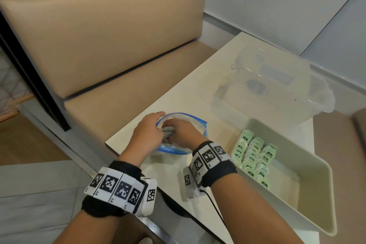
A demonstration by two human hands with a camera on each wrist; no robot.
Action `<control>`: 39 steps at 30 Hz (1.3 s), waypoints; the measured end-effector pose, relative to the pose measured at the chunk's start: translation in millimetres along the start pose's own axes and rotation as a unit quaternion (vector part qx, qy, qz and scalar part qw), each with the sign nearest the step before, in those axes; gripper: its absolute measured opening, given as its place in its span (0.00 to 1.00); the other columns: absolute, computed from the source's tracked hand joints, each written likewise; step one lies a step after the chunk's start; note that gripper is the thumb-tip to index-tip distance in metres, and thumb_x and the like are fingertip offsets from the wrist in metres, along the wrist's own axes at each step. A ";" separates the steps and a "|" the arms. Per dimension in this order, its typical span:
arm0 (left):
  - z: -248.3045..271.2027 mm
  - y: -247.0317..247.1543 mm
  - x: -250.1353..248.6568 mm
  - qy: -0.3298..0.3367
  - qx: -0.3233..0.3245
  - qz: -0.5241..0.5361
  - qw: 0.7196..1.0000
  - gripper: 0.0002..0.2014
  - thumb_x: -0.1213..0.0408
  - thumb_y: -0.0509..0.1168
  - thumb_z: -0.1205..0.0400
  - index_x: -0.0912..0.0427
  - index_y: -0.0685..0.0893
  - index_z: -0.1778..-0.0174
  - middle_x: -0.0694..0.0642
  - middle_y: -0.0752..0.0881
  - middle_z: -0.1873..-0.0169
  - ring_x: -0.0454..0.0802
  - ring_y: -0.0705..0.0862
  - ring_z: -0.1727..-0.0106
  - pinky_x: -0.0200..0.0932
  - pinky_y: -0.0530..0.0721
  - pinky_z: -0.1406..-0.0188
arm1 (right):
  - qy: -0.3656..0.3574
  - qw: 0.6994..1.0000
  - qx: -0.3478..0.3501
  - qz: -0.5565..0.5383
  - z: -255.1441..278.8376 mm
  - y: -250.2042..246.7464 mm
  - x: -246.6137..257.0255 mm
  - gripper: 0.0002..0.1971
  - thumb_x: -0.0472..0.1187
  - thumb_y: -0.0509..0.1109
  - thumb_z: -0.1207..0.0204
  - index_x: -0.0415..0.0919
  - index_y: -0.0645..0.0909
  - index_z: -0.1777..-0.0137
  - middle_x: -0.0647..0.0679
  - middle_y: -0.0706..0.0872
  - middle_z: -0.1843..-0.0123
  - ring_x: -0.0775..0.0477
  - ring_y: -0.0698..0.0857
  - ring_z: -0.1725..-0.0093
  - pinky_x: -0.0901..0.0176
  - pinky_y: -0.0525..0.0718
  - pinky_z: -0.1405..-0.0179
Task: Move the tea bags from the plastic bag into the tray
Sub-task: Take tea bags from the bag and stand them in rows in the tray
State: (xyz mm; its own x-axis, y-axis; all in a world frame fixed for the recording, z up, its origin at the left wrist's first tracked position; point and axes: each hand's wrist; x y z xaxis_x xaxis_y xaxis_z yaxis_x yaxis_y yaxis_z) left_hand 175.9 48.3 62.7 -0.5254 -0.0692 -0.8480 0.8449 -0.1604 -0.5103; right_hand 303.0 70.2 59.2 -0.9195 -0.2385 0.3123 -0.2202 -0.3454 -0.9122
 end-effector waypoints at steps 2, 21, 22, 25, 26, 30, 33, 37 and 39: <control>-1.6 -0.4 -2.7 0.003 -0.003 0.001 1.000 0.31 0.79 0.51 0.28 0.50 0.81 0.33 0.53 0.83 0.37 0.58 0.79 0.36 0.54 0.79 0.36 | 0.001 1.000 -0.019 -0.018 0.2 0.1 -3.2 0.08 0.35 0.63 0.22 0.35 0.80 0.47 0.41 0.85 0.55 0.47 0.78 0.59 0.60 0.71 0.58; -25.4 5.2 -23.4 -0.074 0.050 -0.016 0.996 0.14 0.69 0.53 0.22 0.57 0.83 0.50 0.55 0.77 0.67 0.58 0.75 0.63 0.48 0.79 0.61 | -0.015 0.821 -0.372 -0.432 48.4 -33.2 -39.1 0.09 0.32 0.70 0.28 0.43 0.83 0.50 0.43 0.87 0.50 0.44 0.85 0.49 0.52 0.83 0.49; -23.8 5.2 -25.5 -0.078 0.055 -0.024 0.995 0.12 0.65 0.55 0.22 0.55 0.82 0.48 0.55 0.78 0.64 0.57 0.77 0.63 0.45 0.77 0.62 | -0.010 0.802 -0.373 -0.466 49.9 -36.3 -40.7 0.08 0.33 0.70 0.27 0.40 0.83 0.49 0.40 0.88 0.50 0.40 0.86 0.48 0.47 0.84 0.47; -19.1 4.4 -26.3 -0.088 0.076 -0.081 0.990 0.24 0.47 0.62 0.25 0.45 0.75 0.31 0.54 0.82 0.44 0.57 0.83 0.49 0.49 0.83 0.48 | -0.004 0.747 -0.352 -0.564 54.6 -44.9 -46.1 0.11 0.32 0.69 0.25 0.31 0.79 0.44 0.34 0.87 0.52 0.36 0.87 0.50 0.44 0.85 0.50; -18.4 4.6 -26.0 -0.078 0.079 -0.114 0.987 0.30 0.43 0.63 0.26 0.44 0.71 0.27 0.53 0.79 0.35 0.58 0.81 0.41 0.53 0.82 0.41 | -0.005 0.731 -0.338 -0.592 55.9 -47.1 -47.5 0.11 0.30 0.68 0.24 0.28 0.77 0.43 0.34 0.85 0.54 0.37 0.87 0.52 0.46 0.85 0.53; -12.3 7.6 -30.4 -0.032 0.087 -0.162 0.982 0.42 0.40 0.69 0.28 0.43 0.60 0.20 0.51 0.67 0.22 0.57 0.71 0.26 0.56 0.74 0.31 | 0.016 0.709 -0.306 -0.635 54.0 -48.3 -54.3 0.08 0.32 0.68 0.25 0.32 0.76 0.47 0.40 0.81 0.63 0.39 0.82 0.61 0.44 0.78 0.57; -2.1 7.4 -38.0 -0.003 0.087 -0.120 0.989 0.47 0.39 0.71 0.29 0.46 0.55 0.18 0.50 0.62 0.19 0.54 0.66 0.21 0.53 0.69 0.27 | 0.022 0.699 -0.305 -0.646 55.9 -49.0 -54.1 0.06 0.32 0.68 0.25 0.36 0.76 0.50 0.43 0.79 0.64 0.40 0.80 0.61 0.42 0.76 0.57; 19.5 2.0 -68.2 0.062 0.038 0.142 0.987 0.46 0.36 0.70 0.31 0.39 0.57 0.19 0.39 0.61 0.20 0.39 0.60 0.21 0.39 0.64 0.32 | 0.008 0.676 -0.297 -0.674 66.8 -61.2 -47.8 0.09 0.29 0.66 0.22 0.31 0.76 0.43 0.40 0.82 0.58 0.41 0.86 0.58 0.44 0.81 0.54; 24.0 5.0 -88.5 0.054 0.057 0.324 0.943 0.44 0.36 0.71 0.32 0.39 0.62 0.20 0.41 0.68 0.22 0.37 0.68 0.25 0.37 0.68 0.35 | -0.026 0.669 -0.274 -0.690 72.8 -70.4 -35.1 0.09 0.30 0.65 0.22 0.31 0.76 0.43 0.40 0.80 0.62 0.42 0.82 0.63 0.47 0.81 0.56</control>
State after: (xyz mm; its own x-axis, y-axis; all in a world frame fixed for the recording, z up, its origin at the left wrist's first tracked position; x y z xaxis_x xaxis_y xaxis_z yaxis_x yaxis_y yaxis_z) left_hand 224.2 30.1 138.6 0.1159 -0.0899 -0.9892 0.9655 -0.2238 0.1335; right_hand 374.4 36.7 131.9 0.2919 -0.0715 0.9538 -0.9477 0.1131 0.2985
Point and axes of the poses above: each hand's wrist, its own z-axis away from the middle knuckle, its own y-axis out of the palm, x = y × z
